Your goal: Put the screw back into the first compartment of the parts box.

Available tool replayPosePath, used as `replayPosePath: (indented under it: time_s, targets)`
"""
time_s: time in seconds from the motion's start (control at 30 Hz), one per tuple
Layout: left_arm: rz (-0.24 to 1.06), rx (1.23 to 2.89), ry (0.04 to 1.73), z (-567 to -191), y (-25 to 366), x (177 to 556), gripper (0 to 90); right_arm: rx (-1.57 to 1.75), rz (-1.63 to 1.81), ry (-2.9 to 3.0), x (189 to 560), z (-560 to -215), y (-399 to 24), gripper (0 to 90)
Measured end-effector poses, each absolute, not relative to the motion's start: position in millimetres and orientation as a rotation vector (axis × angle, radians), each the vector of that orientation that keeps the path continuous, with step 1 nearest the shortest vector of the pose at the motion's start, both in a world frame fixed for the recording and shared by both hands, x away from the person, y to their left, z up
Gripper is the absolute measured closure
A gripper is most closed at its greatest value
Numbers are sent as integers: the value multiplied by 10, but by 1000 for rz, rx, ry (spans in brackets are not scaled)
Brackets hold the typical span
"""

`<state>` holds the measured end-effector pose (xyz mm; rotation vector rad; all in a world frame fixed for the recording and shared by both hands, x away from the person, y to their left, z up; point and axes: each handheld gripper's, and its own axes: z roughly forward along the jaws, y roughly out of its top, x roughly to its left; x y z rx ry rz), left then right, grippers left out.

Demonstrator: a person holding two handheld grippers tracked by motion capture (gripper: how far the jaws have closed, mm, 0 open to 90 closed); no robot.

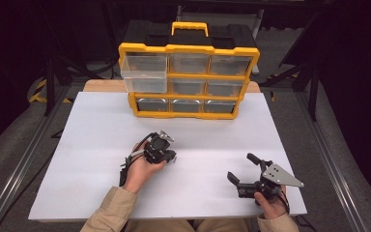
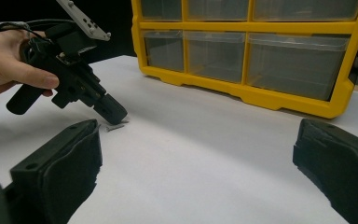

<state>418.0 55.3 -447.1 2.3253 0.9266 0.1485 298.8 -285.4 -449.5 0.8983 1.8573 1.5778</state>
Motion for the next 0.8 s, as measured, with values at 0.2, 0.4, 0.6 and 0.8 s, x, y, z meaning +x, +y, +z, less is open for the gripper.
replayPosePath:
  time_s: [0.2,0.4,0.6,0.8]
  targets:
    - [115,2303,956,-4476,572,4199,879,894,1569,1859,2989,-4494,-2861,16]
    - [19,2312,988,-4425,611,4252,879,897,1568,1855,2990,-4493,-2871,18]
    - [-72,2310,965,-4182,693,4268,879,899,1570,1850,2992,-4492,-2874,18]
    - [-187,2337,897,-3723,746,4292,879,900,1572,1851,2987,-4490,-2871,18]
